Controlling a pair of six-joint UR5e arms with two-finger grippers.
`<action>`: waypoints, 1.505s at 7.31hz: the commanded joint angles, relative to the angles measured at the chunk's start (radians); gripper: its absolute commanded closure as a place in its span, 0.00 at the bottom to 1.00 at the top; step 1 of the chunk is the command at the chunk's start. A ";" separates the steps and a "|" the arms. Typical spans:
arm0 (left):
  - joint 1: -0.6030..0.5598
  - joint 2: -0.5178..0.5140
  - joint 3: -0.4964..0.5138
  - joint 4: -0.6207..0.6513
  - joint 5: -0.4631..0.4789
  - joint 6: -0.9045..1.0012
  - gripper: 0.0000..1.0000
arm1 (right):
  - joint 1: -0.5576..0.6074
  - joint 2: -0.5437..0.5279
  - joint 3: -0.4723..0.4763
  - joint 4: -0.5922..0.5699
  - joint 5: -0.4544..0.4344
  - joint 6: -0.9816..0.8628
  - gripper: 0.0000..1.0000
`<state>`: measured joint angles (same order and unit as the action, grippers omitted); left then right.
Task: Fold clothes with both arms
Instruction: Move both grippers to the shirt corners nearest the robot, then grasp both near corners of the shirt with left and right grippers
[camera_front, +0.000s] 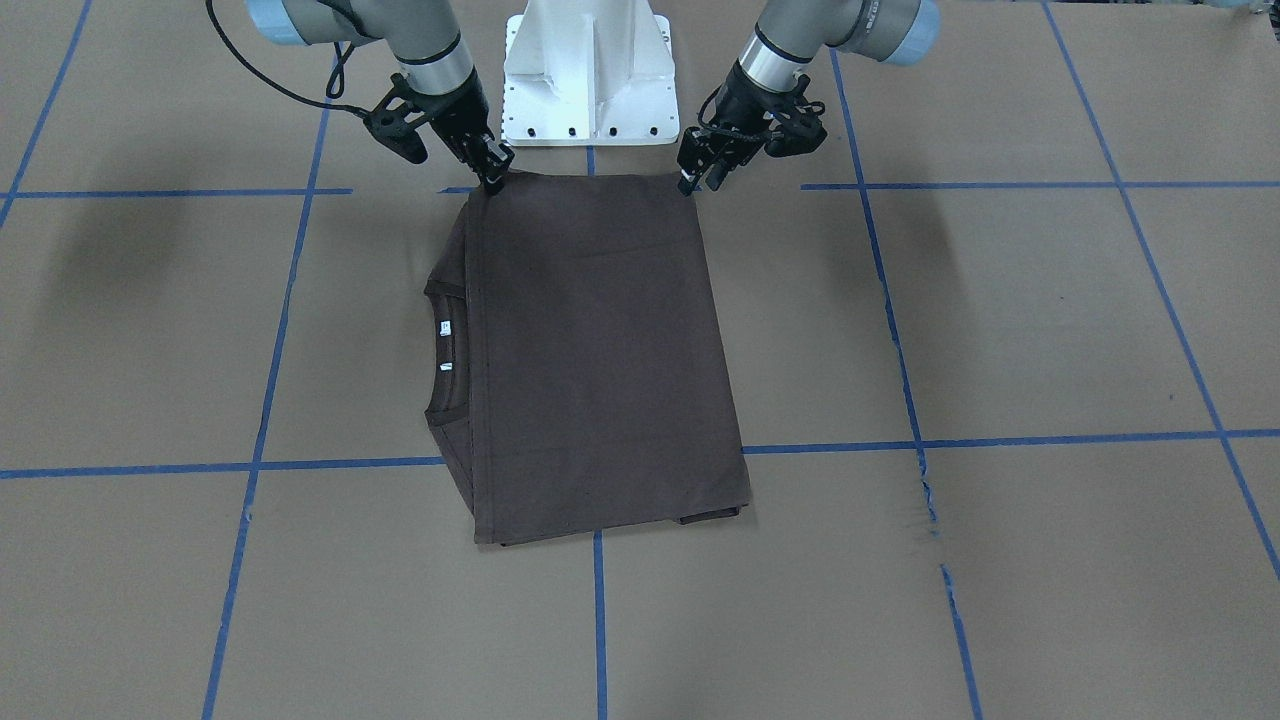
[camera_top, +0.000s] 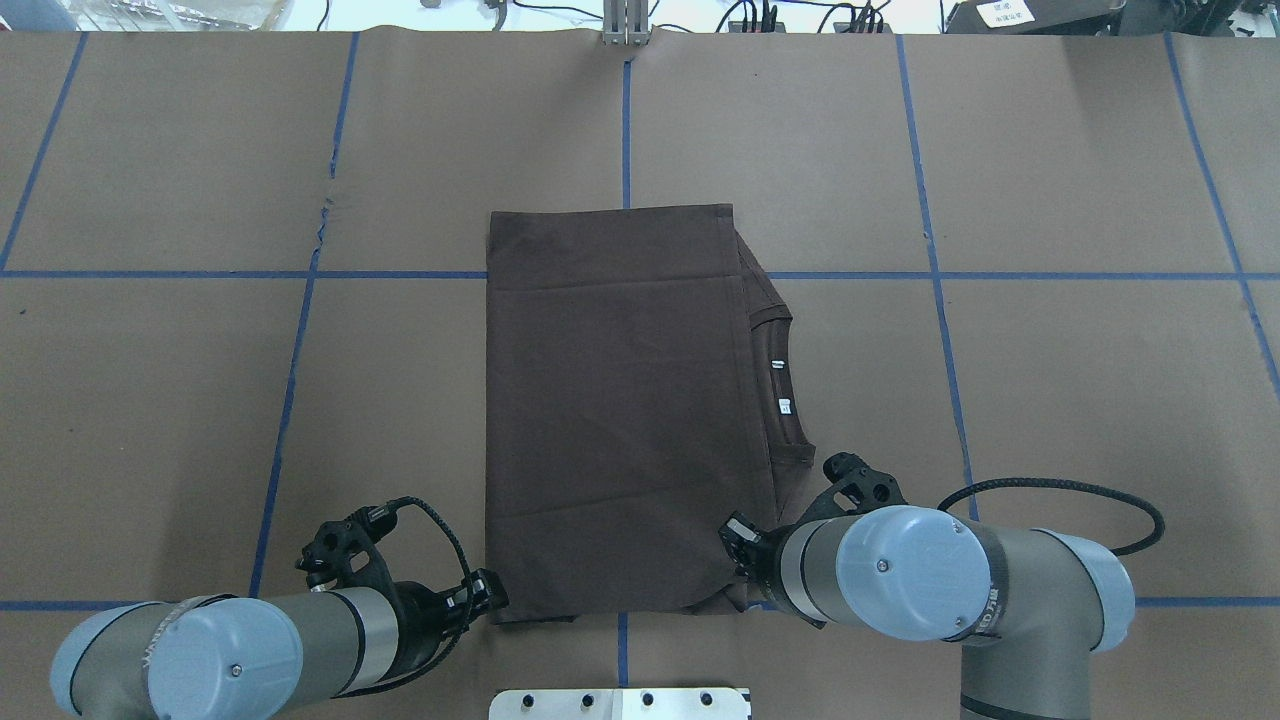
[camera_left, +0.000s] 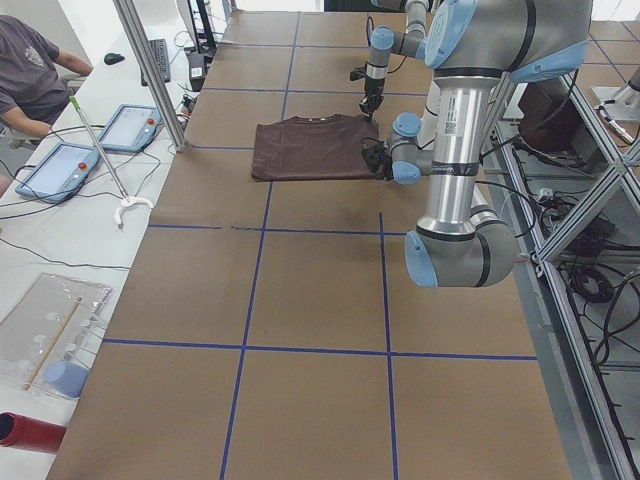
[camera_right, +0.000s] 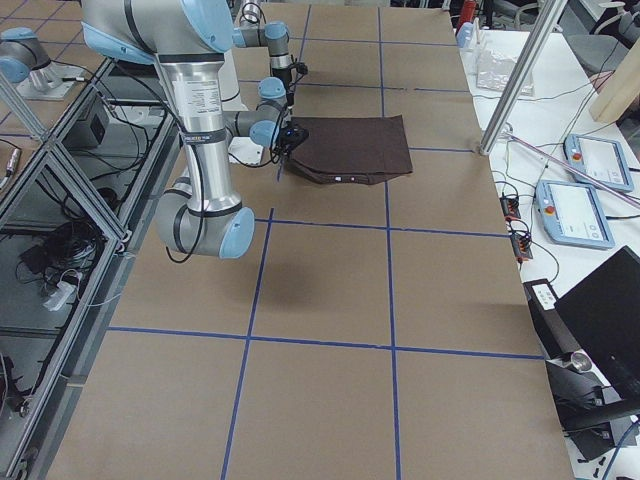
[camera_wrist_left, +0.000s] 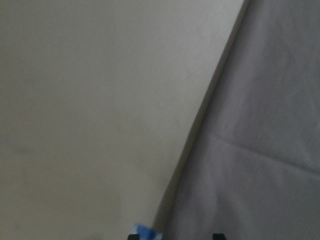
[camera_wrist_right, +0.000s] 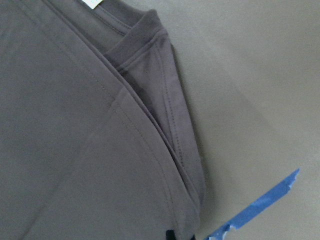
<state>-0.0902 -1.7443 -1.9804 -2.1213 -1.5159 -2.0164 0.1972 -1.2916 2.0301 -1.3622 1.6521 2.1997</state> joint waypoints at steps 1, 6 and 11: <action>0.017 -0.012 0.002 0.032 0.000 -0.008 0.44 | -0.004 0.000 0.001 0.000 0.000 0.000 1.00; 0.018 -0.029 0.017 0.032 0.003 0.005 0.47 | -0.002 0.000 0.002 0.000 0.000 -0.001 1.00; 0.015 -0.041 0.031 0.034 0.002 0.010 0.76 | -0.002 -0.002 0.007 0.000 0.000 0.000 1.00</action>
<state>-0.0748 -1.7787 -1.9518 -2.0889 -1.5140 -2.0066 0.1944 -1.2931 2.0367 -1.3633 1.6521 2.1988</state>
